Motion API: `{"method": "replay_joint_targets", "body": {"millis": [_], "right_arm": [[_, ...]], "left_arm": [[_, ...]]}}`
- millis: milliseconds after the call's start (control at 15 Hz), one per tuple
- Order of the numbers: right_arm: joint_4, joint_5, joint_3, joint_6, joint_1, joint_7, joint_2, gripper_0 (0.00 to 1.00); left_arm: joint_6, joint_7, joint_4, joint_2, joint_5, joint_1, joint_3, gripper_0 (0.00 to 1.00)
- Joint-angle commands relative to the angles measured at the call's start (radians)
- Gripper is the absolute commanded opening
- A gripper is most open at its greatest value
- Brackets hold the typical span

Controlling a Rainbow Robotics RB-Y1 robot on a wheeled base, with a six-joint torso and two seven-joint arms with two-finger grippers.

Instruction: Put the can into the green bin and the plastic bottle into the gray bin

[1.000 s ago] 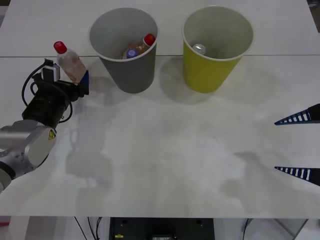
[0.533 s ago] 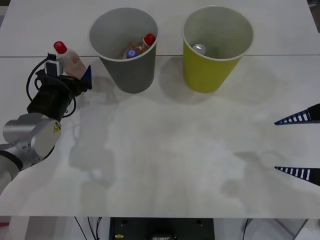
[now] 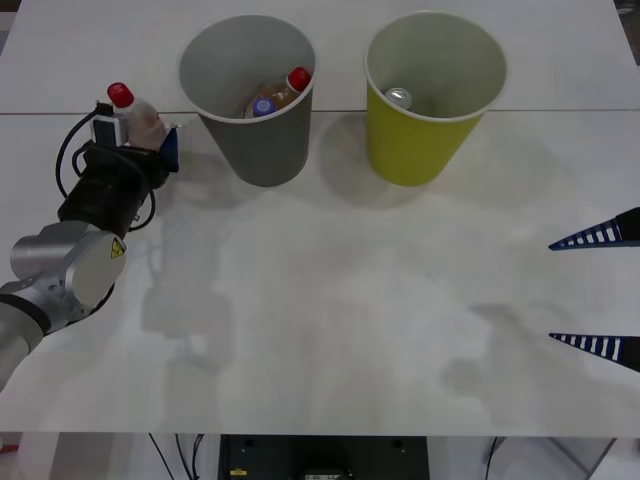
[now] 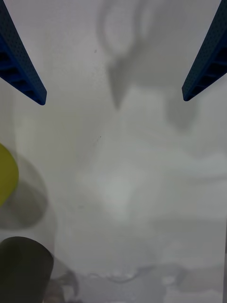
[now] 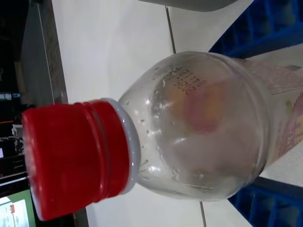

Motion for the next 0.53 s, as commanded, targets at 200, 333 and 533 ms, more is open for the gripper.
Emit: {"method": "replay_joint_targets", "body": {"millis": [200,333,533], "right_arm": [[0.000,0.000,0.000,0.000,0.000,0.000,0.000,1.00],[0.000,0.000,0.000,0.000,0.000,0.000,0.000,1.00],[0.000,0.000,0.000,0.000,0.000,0.000,0.000,1.00]], "left_arm": [[0.000,0.000,0.000,0.001,0.002,-0.001,0.000,0.00],[0.000,0.000,0.000,0.001,0.003,-0.001,0.000,0.00],[0.000,-0.012,-0.002,0.002,0.020,0.001,0.001,0.00]]}}
